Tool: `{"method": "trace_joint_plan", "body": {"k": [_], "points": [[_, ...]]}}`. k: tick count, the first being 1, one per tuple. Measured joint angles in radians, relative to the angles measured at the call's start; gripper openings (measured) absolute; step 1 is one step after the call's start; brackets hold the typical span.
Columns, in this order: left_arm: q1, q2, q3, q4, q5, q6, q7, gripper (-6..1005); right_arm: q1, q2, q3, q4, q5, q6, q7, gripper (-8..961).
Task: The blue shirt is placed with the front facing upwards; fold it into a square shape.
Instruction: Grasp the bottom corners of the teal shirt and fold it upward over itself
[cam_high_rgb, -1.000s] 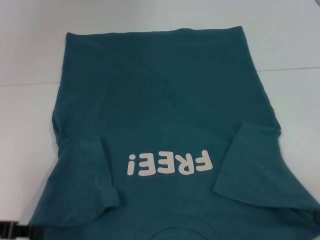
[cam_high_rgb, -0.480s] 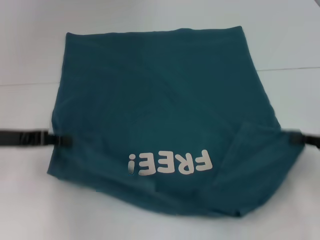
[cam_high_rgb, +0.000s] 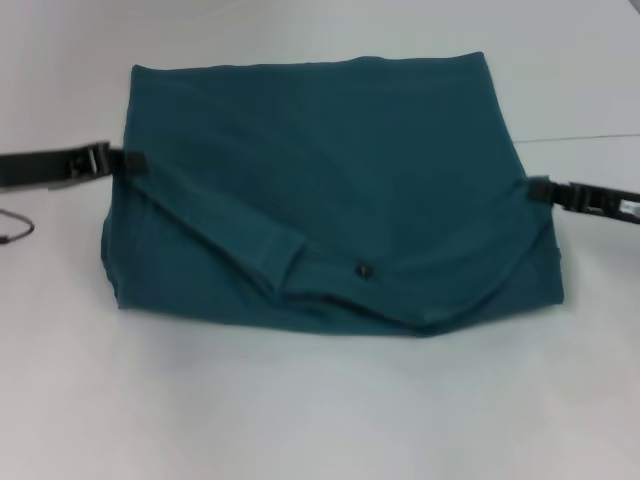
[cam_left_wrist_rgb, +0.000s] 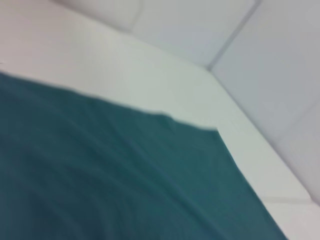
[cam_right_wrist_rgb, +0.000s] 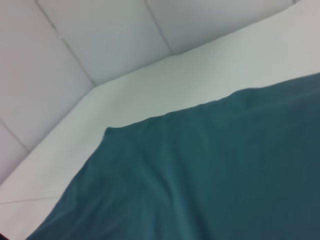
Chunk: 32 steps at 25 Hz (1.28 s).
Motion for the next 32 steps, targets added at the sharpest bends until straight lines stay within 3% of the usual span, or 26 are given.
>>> {"method": "trace_joint_plan", "body": {"k": [11, 18, 32], "points": [[-0.061, -0.014, 0.007, -0.135, -0.136, -0.251, 0.116, 3, 0.08, 0.019, -0.005, 0.092, 0.108, 0.246, -0.164, 47], [-0.099, -0.016, 0.009, -0.152, -0.166, -0.328, 0.144, 4, 0.126, 0.026, -0.035, 0.097, 0.114, 0.332, -0.178, 48], [-0.147, -0.011, 0.006, -0.16, -0.19, -0.401, 0.138, 17, 0.173, -0.018, -0.047, 0.113, 0.116, 0.381, -0.144, 51]]}}
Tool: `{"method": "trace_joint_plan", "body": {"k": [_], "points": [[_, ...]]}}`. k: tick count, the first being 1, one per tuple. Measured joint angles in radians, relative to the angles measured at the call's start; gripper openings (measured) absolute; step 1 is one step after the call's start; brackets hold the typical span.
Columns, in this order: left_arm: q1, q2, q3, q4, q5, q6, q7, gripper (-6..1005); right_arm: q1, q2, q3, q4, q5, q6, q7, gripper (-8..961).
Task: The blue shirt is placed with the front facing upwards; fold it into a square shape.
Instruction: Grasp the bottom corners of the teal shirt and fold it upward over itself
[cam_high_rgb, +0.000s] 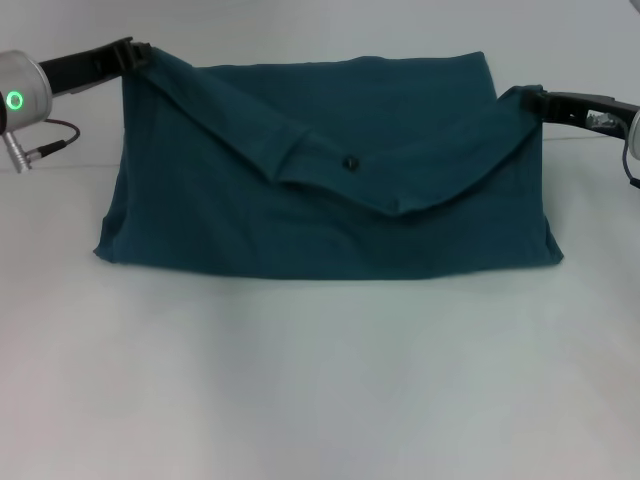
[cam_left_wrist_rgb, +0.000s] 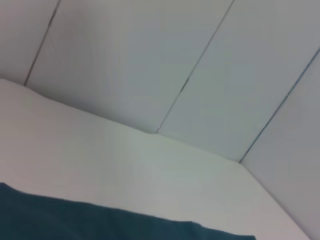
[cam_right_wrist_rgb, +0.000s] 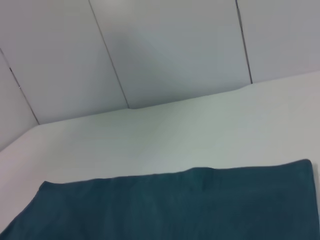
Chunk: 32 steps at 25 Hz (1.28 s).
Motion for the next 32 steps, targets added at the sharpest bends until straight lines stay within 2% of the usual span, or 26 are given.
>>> {"method": "trace_joint_plan", "body": {"k": [8, 16, 19, 25, 27, 32], "points": [[0.014, -0.008, -0.002, -0.086, -0.07, -0.089, 0.083, 24, 0.001, 0.0, -0.025, 0.046, 0.0, 0.071, -0.011, 53], [0.024, -0.024, 0.001, -0.096, -0.082, -0.105, 0.112, 32, 0.001, 0.014, -0.029, 0.06, 0.0, 0.104, -0.031, 55], [0.025, -0.036, 0.002, -0.091, -0.082, -0.108, 0.121, 34, 0.002, 0.021, -0.03, 0.06, 0.001, 0.108, -0.039, 55], [0.034, -0.082, 0.003, -0.05, -0.083, -0.129, 0.178, 40, 0.002, 0.03, -0.031, 0.059, 0.007, 0.129, -0.039, 57], [0.036, -0.089, 0.005, -0.04, -0.082, -0.13, 0.184, 105, 0.0, 0.031, -0.032, 0.058, 0.006, 0.13, -0.036, 79], [0.045, -0.088, -0.004, -0.028, -0.085, -0.132, 0.182, 259, -0.009, 0.034, -0.032, 0.046, 0.009, 0.139, -0.031, 186]]}}
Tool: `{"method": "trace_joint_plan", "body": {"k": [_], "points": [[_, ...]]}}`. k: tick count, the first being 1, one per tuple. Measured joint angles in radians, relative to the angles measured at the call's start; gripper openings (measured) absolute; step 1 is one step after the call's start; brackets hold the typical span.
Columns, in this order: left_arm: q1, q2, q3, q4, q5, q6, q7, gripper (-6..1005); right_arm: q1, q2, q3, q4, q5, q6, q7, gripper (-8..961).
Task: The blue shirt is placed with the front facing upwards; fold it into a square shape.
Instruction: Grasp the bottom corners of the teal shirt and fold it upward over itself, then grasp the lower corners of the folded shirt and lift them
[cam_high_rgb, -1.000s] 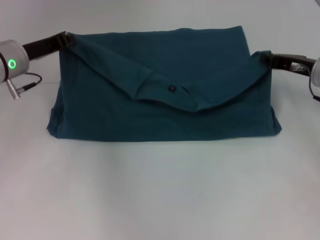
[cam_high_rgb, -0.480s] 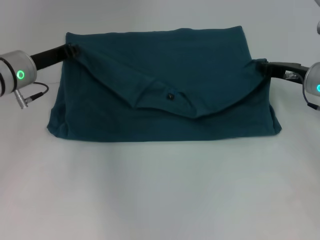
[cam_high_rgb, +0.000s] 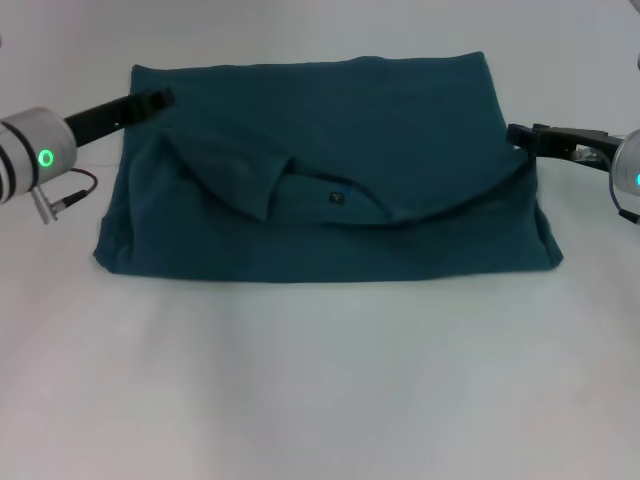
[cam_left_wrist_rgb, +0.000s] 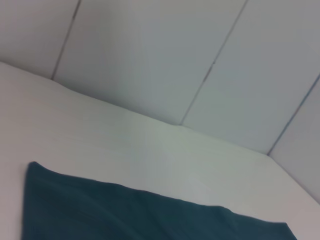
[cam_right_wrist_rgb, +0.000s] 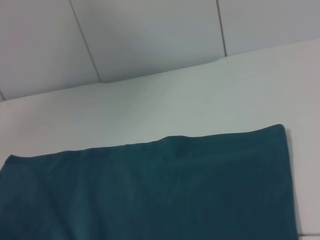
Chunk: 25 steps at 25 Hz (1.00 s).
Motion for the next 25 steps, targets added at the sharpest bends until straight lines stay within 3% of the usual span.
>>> {"method": "trace_joint_plan", "body": {"k": [5, 9, 12, 15, 18, 25], "points": [[0.025, -0.005, 0.008, 0.037, -0.022, 0.004, 0.0, 378, -0.009, 0.001, 0.005, -0.034, 0.001, -0.024, 0.002, 294], [0.046, -0.008, 0.008, 0.062, -0.023, 0.046, -0.002, 474, -0.029, 0.003, 0.006, -0.062, 0.013, -0.074, 0.004, 465], [0.06, -0.008, 0.008, 0.071, -0.023, 0.08, -0.005, 705, -0.066, 0.003, 0.002, -0.079, 0.04, -0.135, 0.007, 589], [0.09, -0.007, 0.009, 0.096, -0.024, 0.138, -0.02, 783, -0.107, -0.002, -0.001, -0.105, 0.045, -0.216, 0.03, 710], [0.136, -0.009, 0.01, 0.128, -0.024, 0.199, -0.037, 861, -0.152, -0.013, -0.028, -0.133, 0.034, -0.289, 0.076, 710], [0.234, -0.032, 0.016, 0.198, -0.055, 0.354, -0.039, 860, -0.215, -0.048, -0.171, -0.177, 0.014, -0.361, 0.218, 699]]}}
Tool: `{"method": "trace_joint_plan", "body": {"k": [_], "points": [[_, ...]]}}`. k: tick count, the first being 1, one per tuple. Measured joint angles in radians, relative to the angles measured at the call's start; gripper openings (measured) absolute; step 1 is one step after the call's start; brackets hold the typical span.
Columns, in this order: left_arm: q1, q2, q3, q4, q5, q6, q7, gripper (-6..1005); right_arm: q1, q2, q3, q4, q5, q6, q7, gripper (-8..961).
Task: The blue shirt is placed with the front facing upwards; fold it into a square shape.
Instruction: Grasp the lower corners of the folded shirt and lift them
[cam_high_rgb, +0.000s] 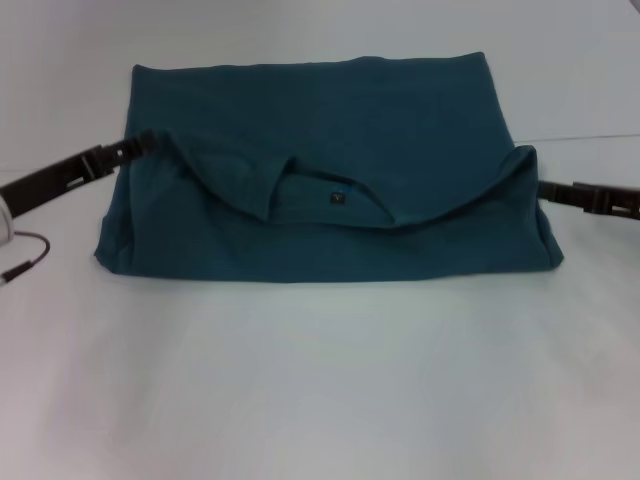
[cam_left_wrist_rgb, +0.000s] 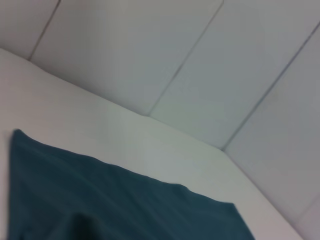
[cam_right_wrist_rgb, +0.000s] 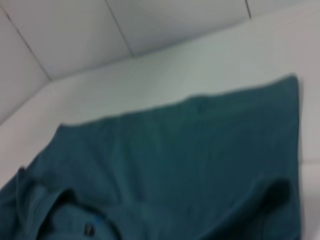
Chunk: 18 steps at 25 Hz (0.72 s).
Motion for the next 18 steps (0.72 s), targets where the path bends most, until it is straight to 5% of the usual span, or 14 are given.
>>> {"method": "trace_joint_plan", "body": {"k": [18], "points": [[0.078, -0.009, 0.079, 0.036, 0.016, 0.133, 0.019, 858, 0.032, -0.008, -0.071, -0.021, -0.231, -0.016, 0.264, 659]]}}
